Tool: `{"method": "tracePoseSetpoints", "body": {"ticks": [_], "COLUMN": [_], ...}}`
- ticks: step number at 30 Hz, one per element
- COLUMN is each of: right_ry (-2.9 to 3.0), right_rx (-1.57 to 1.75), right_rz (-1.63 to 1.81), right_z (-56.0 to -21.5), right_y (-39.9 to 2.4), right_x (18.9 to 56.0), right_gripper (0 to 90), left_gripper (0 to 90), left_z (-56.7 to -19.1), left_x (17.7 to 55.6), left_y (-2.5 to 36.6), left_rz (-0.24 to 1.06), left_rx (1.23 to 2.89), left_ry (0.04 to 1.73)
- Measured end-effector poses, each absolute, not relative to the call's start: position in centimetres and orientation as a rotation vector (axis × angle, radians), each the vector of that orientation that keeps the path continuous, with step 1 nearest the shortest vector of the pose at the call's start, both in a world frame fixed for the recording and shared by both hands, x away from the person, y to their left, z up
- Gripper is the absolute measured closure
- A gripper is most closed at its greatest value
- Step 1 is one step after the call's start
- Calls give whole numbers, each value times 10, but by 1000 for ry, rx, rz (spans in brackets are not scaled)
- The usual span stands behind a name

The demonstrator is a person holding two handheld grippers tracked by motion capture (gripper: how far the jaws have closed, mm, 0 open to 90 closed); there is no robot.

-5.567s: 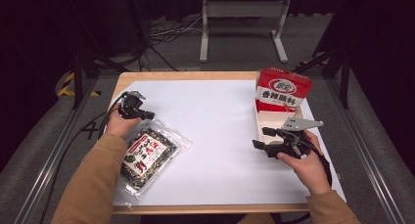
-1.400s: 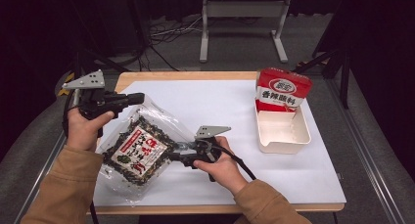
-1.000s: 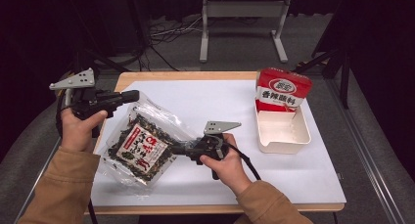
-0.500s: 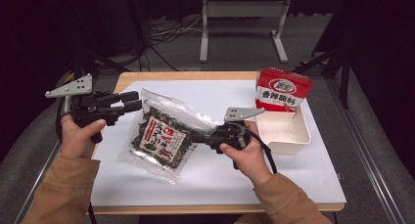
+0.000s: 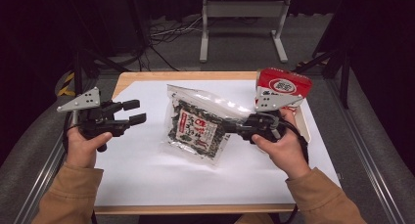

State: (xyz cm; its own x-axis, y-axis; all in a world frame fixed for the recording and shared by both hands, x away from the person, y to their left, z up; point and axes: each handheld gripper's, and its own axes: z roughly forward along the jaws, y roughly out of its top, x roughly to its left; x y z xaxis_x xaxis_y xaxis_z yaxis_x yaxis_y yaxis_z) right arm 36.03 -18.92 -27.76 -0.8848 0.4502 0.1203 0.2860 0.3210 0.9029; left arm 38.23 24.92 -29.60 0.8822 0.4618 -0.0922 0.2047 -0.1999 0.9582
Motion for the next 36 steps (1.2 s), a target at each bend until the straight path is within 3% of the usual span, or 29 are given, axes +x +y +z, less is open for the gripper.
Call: {"method": "tracePoseSetpoints", "body": {"ticks": [11,36], "right_ry": [2394,2343], "right_rx": [704,758], "right_rz": [1538,1439], "right_z": [-255,-210], "right_y": [-220,-270], "right_x": [359,363], "right_gripper": [779,779], "left_gripper": [352,318], "left_z": [-317,-358], "left_x": [376,384], "left_y": [247,249], "left_rz": [308,275], "left_rx": [1807,1853], "left_ry": [555,664]}}
